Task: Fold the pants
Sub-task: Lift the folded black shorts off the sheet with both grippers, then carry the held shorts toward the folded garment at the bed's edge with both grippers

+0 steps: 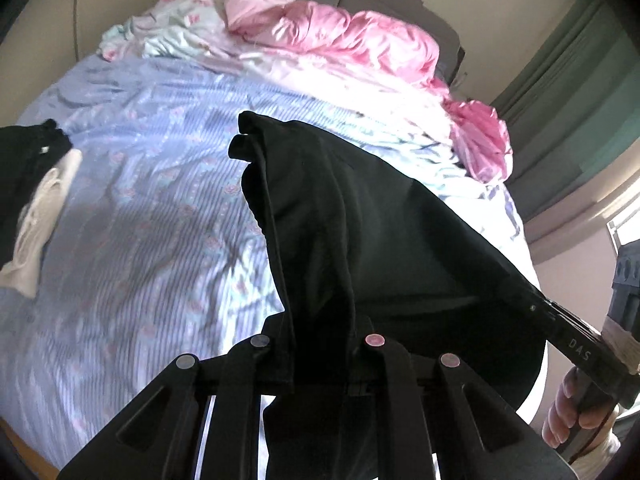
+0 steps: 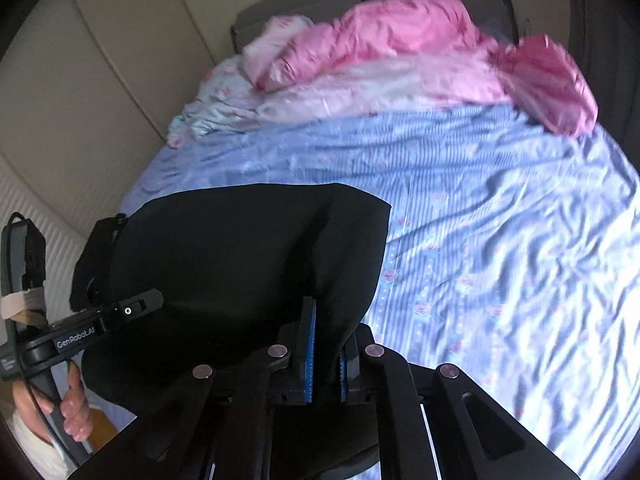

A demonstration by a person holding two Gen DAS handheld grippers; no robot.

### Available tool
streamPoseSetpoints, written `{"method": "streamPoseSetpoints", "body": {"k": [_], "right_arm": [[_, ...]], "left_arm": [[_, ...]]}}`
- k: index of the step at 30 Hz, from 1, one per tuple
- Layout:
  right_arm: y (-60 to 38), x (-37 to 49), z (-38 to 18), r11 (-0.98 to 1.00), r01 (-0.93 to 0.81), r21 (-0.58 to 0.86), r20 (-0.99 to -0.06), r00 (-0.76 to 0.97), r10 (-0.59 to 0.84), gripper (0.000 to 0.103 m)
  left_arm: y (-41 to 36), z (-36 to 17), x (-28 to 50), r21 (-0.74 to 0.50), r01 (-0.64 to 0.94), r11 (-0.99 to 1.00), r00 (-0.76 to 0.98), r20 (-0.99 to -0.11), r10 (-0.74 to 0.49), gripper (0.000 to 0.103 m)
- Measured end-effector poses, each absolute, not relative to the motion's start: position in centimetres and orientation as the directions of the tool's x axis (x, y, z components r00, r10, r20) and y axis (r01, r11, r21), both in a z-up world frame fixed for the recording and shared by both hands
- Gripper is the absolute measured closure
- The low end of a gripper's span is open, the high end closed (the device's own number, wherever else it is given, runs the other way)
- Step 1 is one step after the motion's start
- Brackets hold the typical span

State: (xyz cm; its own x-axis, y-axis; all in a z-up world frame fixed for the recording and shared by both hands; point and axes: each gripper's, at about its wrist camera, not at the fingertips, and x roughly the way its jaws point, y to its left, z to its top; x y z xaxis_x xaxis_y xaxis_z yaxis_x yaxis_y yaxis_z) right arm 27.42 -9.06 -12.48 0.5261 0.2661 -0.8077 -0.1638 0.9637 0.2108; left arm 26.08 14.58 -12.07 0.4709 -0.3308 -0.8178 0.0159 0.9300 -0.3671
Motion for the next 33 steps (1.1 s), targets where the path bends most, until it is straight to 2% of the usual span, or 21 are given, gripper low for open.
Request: {"method": "streamPoseSetpoints", "body": {"k": [11, 19, 25, 33], "right_arm": [[-11.0, 17.8, -5.5, 0.94, -0.277, 0.201, -0.736, 0.59, 0.331, 0.094], [-11.5, 12.5, -2.6, 0.914, -0.353, 0.198, -0.71, 0.591, 0.382, 0.094], [-8.5, 11.1, -2.0, 0.9, -0.404, 0.165, -0.697, 0.597, 0.396, 0.094], [-0.1, 11.6, -3.3, 0.913, -0.369, 0.173, -0.699, 0.607, 0.378, 0.095]], "left_arm": [[11.9, -4.4, 15.3, -0.333, -0.012, 0.943, 0.577, -0.773, -0.266, 0.089], [11.9, -2.0, 10.6, -0.335, 0.004, 0.942, 0.612, -0.744, -0.267, 0.089], [15.6, -2.0, 9.4, -0.357, 0.006, 0.934, 0.626, -0.727, -0.282, 0.09], [26.2, -3.1, 11.2, -0.367, 0.078, 0.927, 0.578, -0.741, -0.342, 0.09]]}}
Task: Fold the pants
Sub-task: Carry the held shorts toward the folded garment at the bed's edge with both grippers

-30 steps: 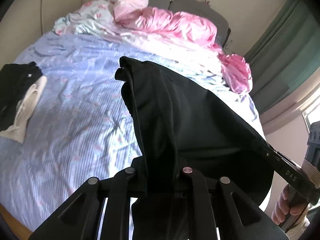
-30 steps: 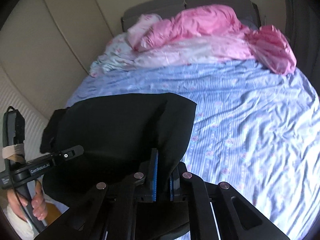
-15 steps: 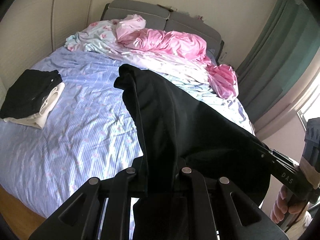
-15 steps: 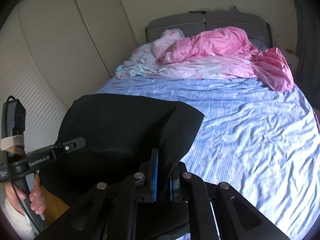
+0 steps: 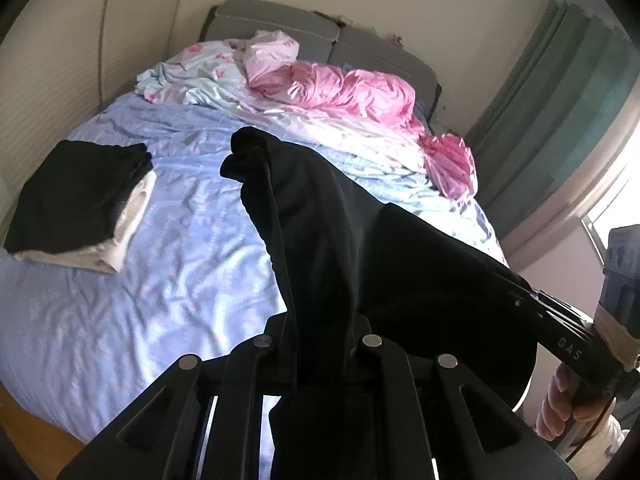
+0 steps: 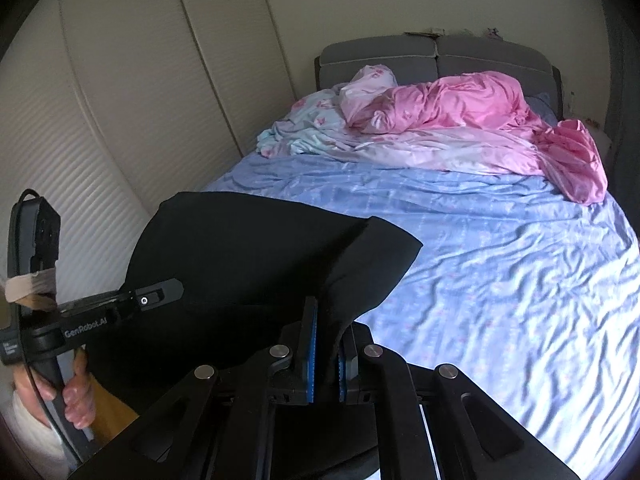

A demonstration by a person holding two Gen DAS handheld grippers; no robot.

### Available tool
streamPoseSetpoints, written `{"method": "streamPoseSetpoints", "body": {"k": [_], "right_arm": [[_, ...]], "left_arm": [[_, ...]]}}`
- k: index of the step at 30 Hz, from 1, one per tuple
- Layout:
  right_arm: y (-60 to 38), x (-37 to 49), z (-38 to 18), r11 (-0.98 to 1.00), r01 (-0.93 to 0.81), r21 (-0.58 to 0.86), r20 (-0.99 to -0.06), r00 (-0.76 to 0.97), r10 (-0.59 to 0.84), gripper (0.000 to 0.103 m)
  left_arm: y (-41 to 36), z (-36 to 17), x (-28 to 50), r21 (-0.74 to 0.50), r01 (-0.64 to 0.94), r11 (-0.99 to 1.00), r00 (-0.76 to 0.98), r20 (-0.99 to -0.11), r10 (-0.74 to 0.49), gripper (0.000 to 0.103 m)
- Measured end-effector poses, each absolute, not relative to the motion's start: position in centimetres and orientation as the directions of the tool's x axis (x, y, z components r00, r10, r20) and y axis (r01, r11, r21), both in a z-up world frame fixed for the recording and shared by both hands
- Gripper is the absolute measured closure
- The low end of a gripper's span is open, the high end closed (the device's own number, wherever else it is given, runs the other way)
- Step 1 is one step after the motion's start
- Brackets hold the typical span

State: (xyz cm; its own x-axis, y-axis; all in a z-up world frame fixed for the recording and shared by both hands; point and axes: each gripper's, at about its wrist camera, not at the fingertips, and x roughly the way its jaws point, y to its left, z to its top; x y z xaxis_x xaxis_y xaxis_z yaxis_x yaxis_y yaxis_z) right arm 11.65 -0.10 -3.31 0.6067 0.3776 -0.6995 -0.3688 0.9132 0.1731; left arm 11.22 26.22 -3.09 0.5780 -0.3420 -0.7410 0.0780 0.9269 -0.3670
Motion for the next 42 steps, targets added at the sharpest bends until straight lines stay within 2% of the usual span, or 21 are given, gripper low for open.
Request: {"method": "streamPoseSetpoints", "body": {"k": [4, 9, 16, 24, 35, 42], "right_arm": [[6.3, 11.8, -4.0, 0.932, -0.292, 0.213, -0.709, 0.61, 0.353, 0.095], [13.5, 12.6, -4.3, 0.939, -0.259, 0.227, -0.708, 0.618, 0.342, 0.095], [22.0, 16.0, -3.3, 0.915, -0.34, 0.217, -0.695, 0.604, 0.389, 0.095], [30.5, 20.0, -3.0, 0.896, -0.396, 0.201, -0.67, 0.611, 0.421, 0.095], [41.8, 26.5, -4.3, 0.899, -0.407, 0.164, -0.666, 0.626, 0.405, 0.095], [46.5, 30.4, -6.2, 0.904, -0.411, 0.114, -0.702, 0.61, 0.367, 0.095]], "left_arm": [[32.3, -3.0, 13.1, -0.349, 0.151, 0.925, 0.537, -0.756, -0.374, 0.09], [39.5, -2.4, 15.1, -0.344, 0.131, 0.93, 0.53, -0.768, -0.359, 0.091], [47.8, -1.6, 17.6, -0.348, 0.066, 0.935, 0.59, -0.742, -0.318, 0.091], [56.3, -1.4, 22.2, -0.329, 0.081, 0.941, 0.613, -0.728, -0.307, 0.091], [65.9, -2.7, 29.9, -0.307, 0.098, 0.947, 0.621, -0.724, -0.299, 0.09], [69.9, -5.7, 33.4, -0.333, 0.074, 0.94, 0.611, -0.73, -0.307, 0.09]]}}
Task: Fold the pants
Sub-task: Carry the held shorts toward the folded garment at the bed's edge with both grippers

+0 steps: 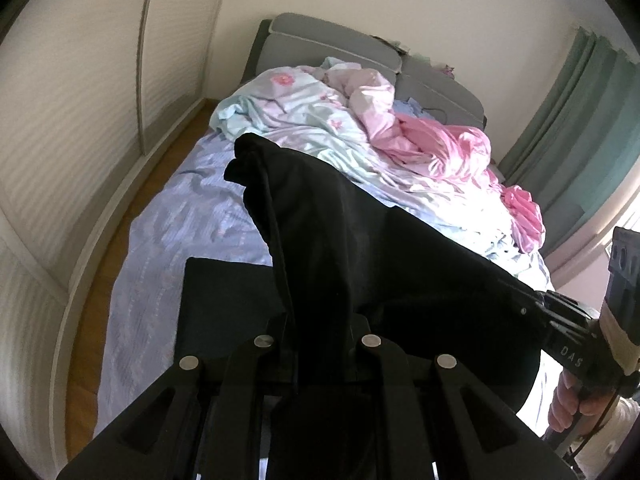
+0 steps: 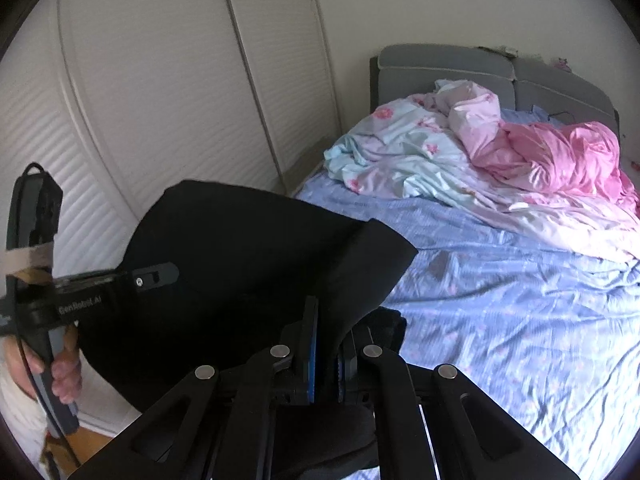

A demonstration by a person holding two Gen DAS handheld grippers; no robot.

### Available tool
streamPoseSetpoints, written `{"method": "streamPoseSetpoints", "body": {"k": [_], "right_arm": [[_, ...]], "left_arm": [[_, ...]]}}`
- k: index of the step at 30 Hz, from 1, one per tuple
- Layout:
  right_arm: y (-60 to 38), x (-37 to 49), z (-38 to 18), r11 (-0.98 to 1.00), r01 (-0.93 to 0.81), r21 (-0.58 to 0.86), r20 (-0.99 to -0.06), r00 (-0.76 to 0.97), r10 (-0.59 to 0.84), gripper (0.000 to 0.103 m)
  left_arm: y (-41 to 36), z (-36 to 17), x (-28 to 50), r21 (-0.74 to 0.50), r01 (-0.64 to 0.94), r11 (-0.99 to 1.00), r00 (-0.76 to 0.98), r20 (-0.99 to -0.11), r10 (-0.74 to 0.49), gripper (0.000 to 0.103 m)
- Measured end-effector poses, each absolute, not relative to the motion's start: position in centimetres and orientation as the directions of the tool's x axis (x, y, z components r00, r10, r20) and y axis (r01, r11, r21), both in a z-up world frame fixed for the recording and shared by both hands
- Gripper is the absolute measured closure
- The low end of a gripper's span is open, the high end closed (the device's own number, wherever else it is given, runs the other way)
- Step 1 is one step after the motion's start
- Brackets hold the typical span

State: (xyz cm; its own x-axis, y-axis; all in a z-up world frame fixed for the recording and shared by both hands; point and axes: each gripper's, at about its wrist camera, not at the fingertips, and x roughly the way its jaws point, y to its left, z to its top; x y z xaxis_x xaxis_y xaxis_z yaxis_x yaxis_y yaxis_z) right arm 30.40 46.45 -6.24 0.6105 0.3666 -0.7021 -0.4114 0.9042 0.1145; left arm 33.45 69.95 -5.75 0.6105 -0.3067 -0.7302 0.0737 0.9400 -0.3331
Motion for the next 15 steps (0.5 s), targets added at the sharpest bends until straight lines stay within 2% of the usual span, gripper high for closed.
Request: {"method": "streamPoseSetpoints", "body": {"k": [9, 15], "right_arm": [[49.3, 33.4, -12.6, 0.92, -0.382, 0.084, -0.804, 0.519, 0.289, 0.095], [49.7, 33.8, -17.7, 0.93, -0.365, 0.046, -0.862, 0.457, 0.222, 0.095]], "left_arm": [[72.2, -14.9, 36.8, -0.355, -0.013, 0.935, 0.484, -0.82, -0.305, 0.09], [72.4, -19.8, 36.6, -0.312, -0.083, 0.947, 0.389, -0.885, -0.258, 0.089]]}}
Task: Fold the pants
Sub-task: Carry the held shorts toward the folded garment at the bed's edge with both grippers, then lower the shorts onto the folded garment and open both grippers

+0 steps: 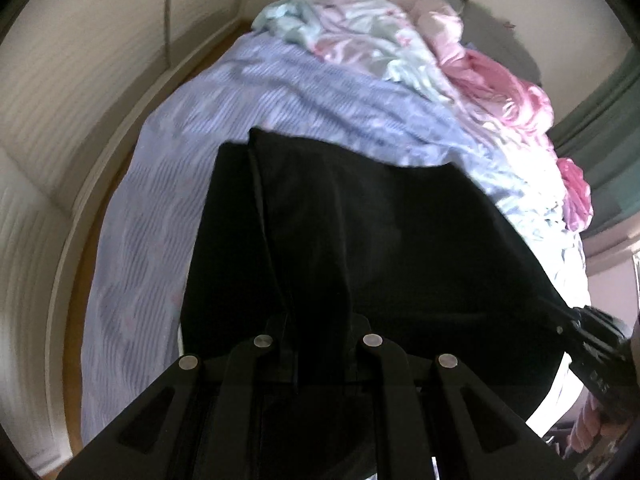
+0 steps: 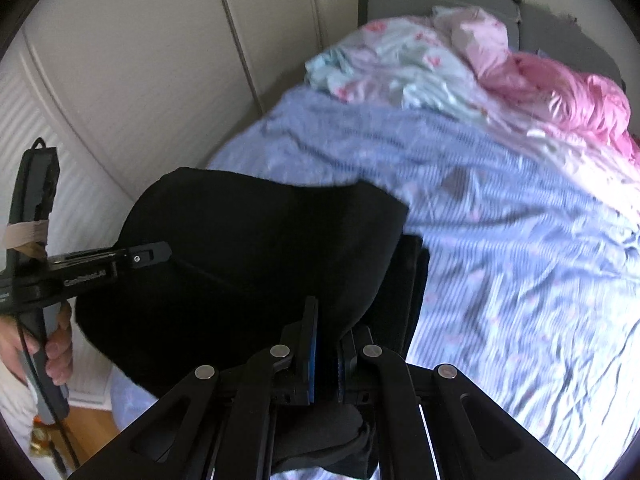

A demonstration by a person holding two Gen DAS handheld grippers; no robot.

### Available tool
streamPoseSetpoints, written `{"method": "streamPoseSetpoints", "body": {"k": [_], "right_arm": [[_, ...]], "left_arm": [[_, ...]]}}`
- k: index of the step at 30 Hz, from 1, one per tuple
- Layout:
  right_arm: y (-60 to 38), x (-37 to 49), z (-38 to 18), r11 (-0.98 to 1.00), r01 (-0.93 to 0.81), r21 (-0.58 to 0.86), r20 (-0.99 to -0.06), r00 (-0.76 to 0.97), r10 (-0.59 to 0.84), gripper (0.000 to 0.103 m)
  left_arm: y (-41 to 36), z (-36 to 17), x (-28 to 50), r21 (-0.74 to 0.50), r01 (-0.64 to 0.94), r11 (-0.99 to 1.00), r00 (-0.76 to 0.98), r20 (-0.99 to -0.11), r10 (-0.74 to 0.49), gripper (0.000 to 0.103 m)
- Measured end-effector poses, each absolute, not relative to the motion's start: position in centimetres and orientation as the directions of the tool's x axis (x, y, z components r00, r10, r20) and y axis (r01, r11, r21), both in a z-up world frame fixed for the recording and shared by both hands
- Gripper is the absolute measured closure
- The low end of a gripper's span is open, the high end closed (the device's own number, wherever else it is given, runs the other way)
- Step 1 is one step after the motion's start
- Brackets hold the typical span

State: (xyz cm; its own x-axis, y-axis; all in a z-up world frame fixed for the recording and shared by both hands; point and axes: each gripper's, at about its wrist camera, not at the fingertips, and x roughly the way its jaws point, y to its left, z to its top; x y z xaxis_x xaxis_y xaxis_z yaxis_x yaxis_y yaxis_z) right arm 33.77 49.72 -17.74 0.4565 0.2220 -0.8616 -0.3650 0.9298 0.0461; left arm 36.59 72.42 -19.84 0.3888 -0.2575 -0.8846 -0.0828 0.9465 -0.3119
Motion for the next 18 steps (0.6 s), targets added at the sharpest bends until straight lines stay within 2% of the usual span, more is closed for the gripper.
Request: {"method": "streamPoseSetpoints", "body": {"k": [5, 6, 7, 9, 14, 18], "right_arm": [[49.3, 33.3, -19.4, 0.935, -0.348, 0.071, -0.879, 0.421, 0.224, 0.094], [49.0, 33.4, -19.5, 0.938, -0.335, 0.091, -0.881, 0.412, 0.233, 0.087], [48.5, 33.5, -19.8, 0.943, -0.313, 0.116, -0.887, 0.395, 0.24, 0.074], [47.3, 33.5, -20.1, 0.957, -0.254, 0.139, -0.893, 0.386, 0.233, 0.058], [44.0, 32.1, -21.0, 0.969, -0.139, 0.203, -0.899, 0.366, 0.241, 0.056], [43.7, 30.6, -21.7, 0.972, -0.166, 0.167, -0.911, 0.35, 0.217, 0.056]], "left_arm": [[73.4, -20.2, 36.5, -0.285, -0.128, 0.95, 0.386, -0.897, -0.217, 0.085], [73.6, -20.0, 36.4, -0.273, -0.134, 0.953, 0.387, -0.899, -0.204, 0.084], [73.8, -19.9, 36.3, -0.256, -0.146, 0.956, 0.387, -0.904, -0.183, 0.079], [74.2, -19.8, 36.0, -0.199, -0.161, 0.967, 0.391, -0.912, -0.123, 0.076], [73.0, -19.5, 34.5, -0.072, -0.108, 0.992, 0.369, -0.929, -0.027, 0.068], [72.5, -18.8, 31.9, -0.071, -0.111, 0.991, 0.395, -0.918, -0.021, 0.06]]}}
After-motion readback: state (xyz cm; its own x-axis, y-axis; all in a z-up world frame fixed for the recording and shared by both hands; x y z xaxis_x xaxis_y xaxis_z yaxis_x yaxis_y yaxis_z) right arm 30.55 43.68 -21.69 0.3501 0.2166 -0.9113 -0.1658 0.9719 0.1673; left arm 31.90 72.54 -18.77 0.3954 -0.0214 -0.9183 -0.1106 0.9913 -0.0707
